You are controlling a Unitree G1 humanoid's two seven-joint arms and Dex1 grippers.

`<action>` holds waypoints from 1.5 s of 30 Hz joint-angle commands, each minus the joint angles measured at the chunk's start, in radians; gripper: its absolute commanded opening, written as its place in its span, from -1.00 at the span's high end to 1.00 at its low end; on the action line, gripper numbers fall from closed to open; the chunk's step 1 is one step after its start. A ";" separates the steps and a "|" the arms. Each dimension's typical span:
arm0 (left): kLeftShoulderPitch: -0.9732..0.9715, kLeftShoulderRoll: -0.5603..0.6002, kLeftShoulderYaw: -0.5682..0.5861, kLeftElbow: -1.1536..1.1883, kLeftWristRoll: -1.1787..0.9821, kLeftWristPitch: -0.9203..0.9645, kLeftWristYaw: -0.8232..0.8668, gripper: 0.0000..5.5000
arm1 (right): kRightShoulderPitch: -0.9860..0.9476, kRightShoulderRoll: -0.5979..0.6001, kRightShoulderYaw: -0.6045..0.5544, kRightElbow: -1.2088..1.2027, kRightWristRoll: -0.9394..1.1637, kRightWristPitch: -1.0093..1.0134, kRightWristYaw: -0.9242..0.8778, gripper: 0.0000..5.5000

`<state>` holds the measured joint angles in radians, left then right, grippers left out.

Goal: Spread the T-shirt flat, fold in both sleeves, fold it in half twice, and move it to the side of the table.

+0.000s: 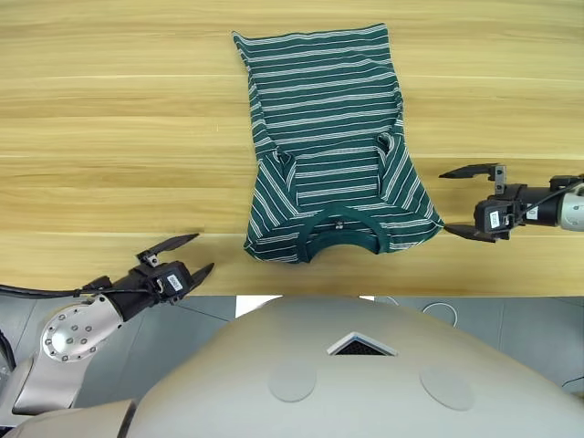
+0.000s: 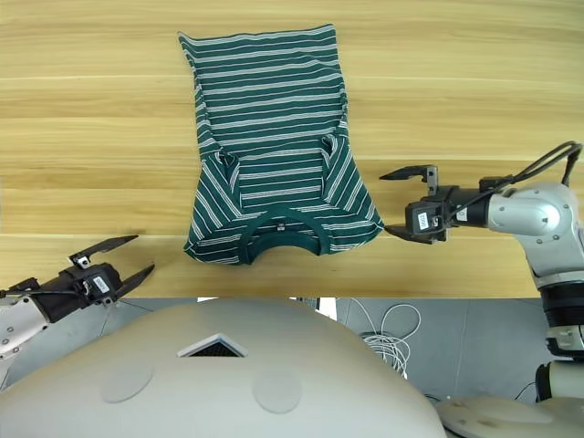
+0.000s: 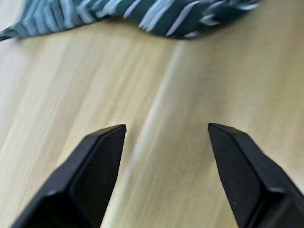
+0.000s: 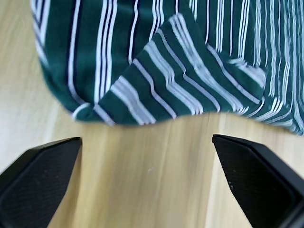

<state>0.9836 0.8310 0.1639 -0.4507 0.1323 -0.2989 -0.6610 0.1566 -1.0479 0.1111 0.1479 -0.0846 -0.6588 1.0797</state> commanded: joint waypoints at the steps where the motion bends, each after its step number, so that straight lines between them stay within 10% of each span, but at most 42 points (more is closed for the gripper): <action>1: 0.021 0.042 -0.063 -0.024 0.057 0.011 -0.080 -0.13 | 0.011 0.035 0.099 -0.003 -0.030 0.011 0.034 -0.87; 30: -0.384 -0.007 -0.328 0.137 0.238 -0.075 -0.016 -0.14 | 0.032 0.029 0.154 -0.089 0.002 0.057 -0.039 1.00; 45: -0.437 0.019 -0.447 0.230 0.191 -0.124 -0.038 -0.14 | 0.004 0.040 0.158 -0.096 0.003 0.057 -0.035 1.00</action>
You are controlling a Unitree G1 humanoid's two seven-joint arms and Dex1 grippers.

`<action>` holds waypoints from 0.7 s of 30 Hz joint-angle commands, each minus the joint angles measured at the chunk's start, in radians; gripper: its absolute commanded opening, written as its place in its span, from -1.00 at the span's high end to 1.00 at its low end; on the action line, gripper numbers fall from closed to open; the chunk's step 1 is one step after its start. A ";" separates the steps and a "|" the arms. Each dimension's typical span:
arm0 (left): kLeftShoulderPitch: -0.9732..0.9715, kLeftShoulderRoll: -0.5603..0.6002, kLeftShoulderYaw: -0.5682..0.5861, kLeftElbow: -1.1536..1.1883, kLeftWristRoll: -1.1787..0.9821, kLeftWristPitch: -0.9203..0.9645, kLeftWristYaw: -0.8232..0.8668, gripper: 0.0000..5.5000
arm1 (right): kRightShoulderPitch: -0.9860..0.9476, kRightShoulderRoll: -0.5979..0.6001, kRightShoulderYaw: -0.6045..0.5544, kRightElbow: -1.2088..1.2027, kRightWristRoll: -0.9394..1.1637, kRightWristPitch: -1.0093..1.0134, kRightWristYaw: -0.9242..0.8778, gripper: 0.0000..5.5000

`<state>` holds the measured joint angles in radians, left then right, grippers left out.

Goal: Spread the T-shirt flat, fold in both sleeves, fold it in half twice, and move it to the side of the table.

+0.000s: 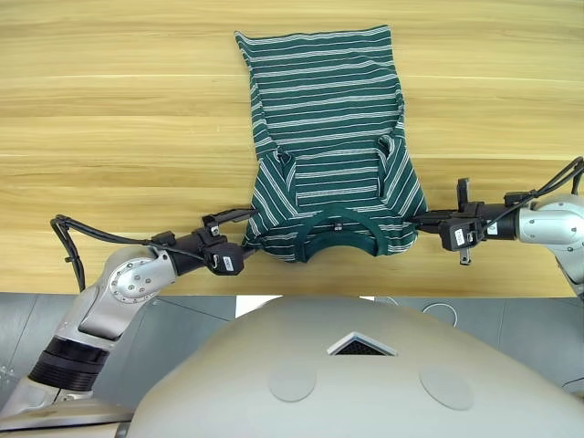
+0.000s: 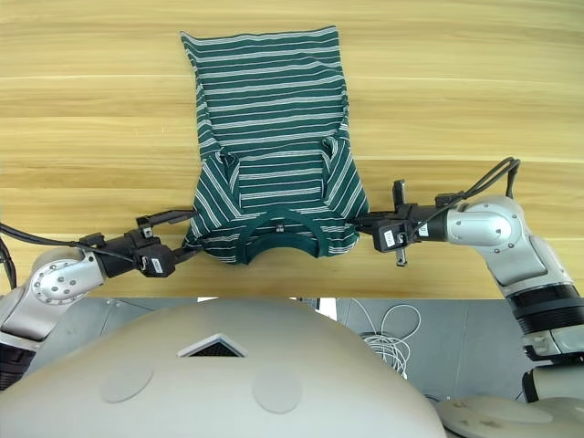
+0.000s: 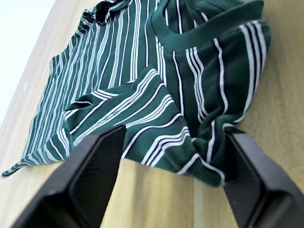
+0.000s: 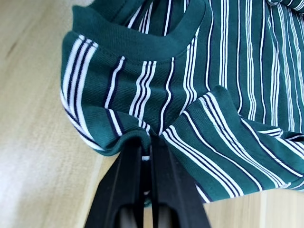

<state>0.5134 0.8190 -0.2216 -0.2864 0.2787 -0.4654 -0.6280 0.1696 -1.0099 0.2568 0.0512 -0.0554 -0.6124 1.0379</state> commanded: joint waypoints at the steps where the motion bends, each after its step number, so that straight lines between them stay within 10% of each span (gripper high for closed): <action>1: 0.031 0.032 -0.070 0.071 0.041 0.044 -0.073 -0.06 | -0.011 0.004 0.014 0.000 -0.026 0.011 0.007 1.00; 16: -0.008 0.049 -0.083 0.158 -0.062 0.071 -0.108 0.95 | -0.015 0.004 0.014 -0.020 -0.011 0.021 0.013 1.00; 21: -0.007 0.051 -0.062 0.173 -0.091 0.061 -0.099 0.99 | -0.026 0.002 0.016 -0.022 0.001 0.022 0.024 1.00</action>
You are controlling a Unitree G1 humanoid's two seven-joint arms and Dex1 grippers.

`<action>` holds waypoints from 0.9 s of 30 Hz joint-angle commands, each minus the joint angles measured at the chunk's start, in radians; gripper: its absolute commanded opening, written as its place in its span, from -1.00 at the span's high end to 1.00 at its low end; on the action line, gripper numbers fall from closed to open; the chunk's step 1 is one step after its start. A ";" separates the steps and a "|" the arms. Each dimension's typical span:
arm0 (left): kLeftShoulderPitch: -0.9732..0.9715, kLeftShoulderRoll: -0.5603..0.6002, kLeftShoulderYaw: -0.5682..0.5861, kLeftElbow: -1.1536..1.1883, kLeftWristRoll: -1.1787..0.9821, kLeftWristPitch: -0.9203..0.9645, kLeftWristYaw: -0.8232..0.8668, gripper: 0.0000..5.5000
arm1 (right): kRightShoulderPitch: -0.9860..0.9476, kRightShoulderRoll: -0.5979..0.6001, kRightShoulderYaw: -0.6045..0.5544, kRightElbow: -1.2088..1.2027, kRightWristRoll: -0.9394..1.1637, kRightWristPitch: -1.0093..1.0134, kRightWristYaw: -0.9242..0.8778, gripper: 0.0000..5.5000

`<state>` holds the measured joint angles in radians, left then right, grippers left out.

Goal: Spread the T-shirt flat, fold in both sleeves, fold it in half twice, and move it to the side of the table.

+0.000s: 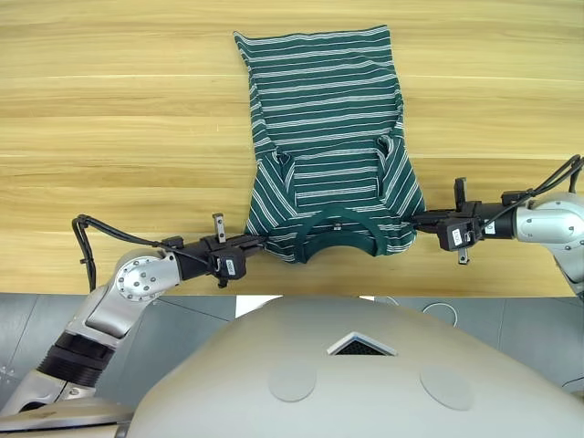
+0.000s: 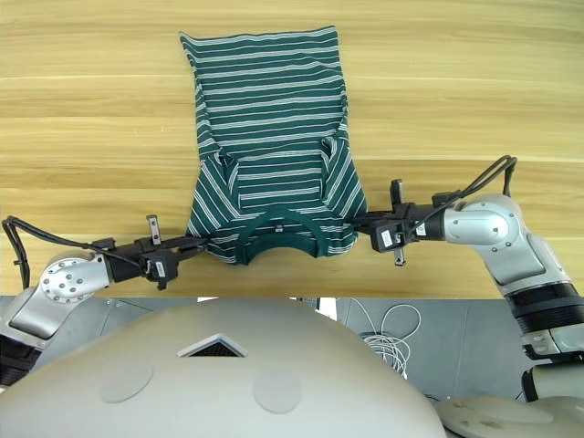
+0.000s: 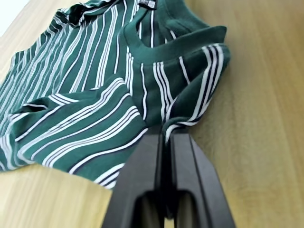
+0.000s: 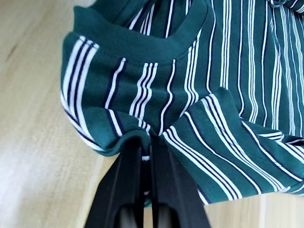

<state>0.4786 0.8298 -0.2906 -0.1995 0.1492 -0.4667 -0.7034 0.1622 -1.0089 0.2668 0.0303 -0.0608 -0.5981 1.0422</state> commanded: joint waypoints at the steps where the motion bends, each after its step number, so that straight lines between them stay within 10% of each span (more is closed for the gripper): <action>1: 0.033 0.039 0.017 0.077 0.020 0.059 -0.023 0.99 | -0.020 -0.002 0.005 -0.004 0.015 0.009 0.026 1.00; 19: 0.301 0.141 0.228 -0.415 -0.331 0.170 -0.180 0.99 | 0.442 -0.283 -0.397 -0.527 0.388 0.207 0.243 1.00; 27: -0.358 0.009 0.151 0.028 -0.514 0.383 -0.381 0.99 | -0.586 -0.062 -0.008 0.087 0.389 0.590 0.568 1.00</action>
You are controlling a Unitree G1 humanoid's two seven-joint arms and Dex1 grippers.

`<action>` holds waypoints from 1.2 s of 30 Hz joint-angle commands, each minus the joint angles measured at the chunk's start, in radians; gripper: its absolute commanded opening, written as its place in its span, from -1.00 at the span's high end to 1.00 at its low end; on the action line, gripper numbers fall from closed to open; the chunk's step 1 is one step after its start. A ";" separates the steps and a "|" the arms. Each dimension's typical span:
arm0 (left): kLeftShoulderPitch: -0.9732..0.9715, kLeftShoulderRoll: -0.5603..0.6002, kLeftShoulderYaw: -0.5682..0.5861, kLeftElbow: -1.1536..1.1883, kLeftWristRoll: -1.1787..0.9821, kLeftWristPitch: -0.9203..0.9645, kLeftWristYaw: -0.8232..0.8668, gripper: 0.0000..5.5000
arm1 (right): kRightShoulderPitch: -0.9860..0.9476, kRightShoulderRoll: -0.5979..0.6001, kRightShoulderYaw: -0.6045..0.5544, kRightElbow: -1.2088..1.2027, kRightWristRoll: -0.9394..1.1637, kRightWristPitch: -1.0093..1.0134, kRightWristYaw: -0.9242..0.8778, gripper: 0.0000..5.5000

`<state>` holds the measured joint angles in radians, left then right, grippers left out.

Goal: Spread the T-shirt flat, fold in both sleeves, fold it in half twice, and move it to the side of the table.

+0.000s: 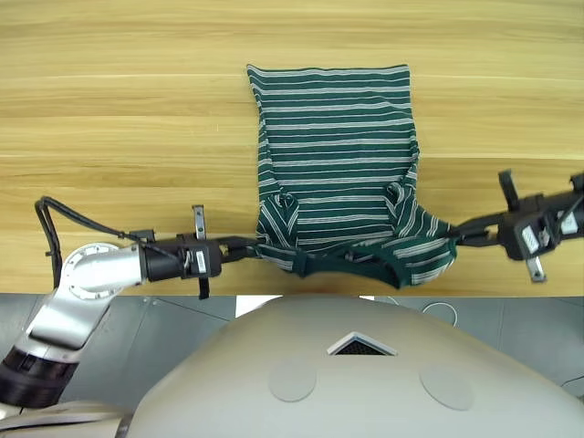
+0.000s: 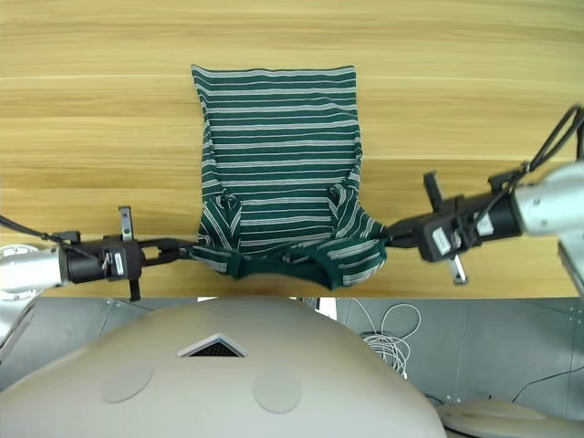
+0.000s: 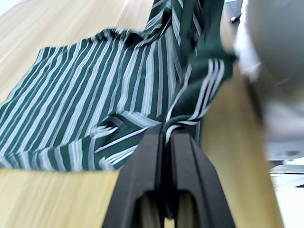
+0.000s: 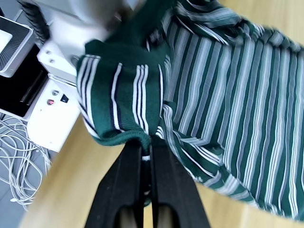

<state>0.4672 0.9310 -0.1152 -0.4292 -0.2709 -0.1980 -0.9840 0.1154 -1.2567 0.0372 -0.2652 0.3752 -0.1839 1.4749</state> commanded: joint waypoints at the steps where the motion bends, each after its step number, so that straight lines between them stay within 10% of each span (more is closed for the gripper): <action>1: -0.444 -0.129 -0.023 0.333 -0.118 0.146 -0.116 0.99 | -0.667 0.246 0.280 0.521 -0.093 0.194 0.139 1.00; 14: -1.070 -0.484 -0.071 1.259 0.053 0.029 -0.170 0.99 | -1.192 0.682 0.381 1.492 -0.446 0.108 -0.031 1.00; 36: -1.236 -0.569 0.088 1.596 0.118 -0.066 -0.166 0.99 | -1.230 0.719 0.197 1.597 -0.546 0.113 -0.172 1.00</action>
<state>-0.7387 0.3724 -0.0281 1.1414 -0.1821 -0.2530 -1.1737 -1.1002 -0.5469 0.2456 1.3241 -0.1615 -0.0696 1.3266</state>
